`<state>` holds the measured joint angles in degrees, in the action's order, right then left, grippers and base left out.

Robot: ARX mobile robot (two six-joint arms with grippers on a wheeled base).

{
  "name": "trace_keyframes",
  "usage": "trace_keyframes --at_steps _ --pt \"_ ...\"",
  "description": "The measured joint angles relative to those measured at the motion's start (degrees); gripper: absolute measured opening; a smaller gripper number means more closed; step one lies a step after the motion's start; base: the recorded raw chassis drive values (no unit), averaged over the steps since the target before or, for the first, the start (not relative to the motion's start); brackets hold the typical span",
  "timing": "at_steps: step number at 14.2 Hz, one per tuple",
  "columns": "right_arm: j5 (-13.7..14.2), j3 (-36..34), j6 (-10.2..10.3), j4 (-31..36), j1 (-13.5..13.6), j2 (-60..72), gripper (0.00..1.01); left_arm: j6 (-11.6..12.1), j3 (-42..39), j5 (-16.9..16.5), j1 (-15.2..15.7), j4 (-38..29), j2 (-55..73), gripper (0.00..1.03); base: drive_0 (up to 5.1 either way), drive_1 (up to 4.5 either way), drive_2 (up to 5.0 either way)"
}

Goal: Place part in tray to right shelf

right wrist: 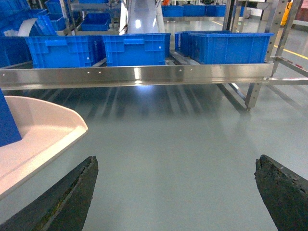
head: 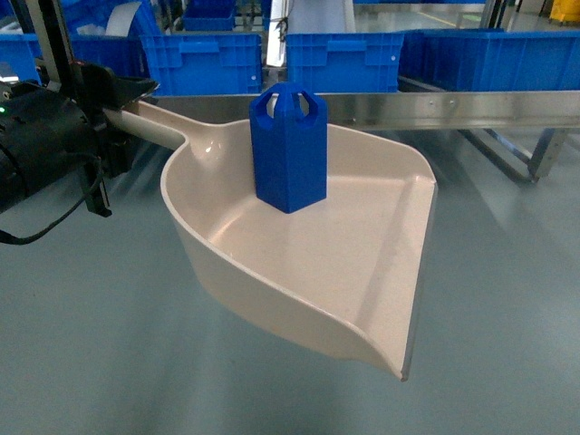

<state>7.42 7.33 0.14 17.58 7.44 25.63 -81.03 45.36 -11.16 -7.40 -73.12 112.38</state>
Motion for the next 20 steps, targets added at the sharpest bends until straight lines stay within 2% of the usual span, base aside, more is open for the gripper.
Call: trace_keyframes --at_steps 8,20 --pt "0.0 -0.02 0.0 0.13 0.0 0.02 0.98 0.0 -0.02 0.04 0.0 -0.17 0.0 0.12 0.0 0.0 0.0" --pt "-0.02 -0.02 0.0 0.26 0.0 -0.22 0.98 -0.04 -0.02 -0.17 -0.26 -0.22 0.0 0.12 0.3 4.64 -4.0"
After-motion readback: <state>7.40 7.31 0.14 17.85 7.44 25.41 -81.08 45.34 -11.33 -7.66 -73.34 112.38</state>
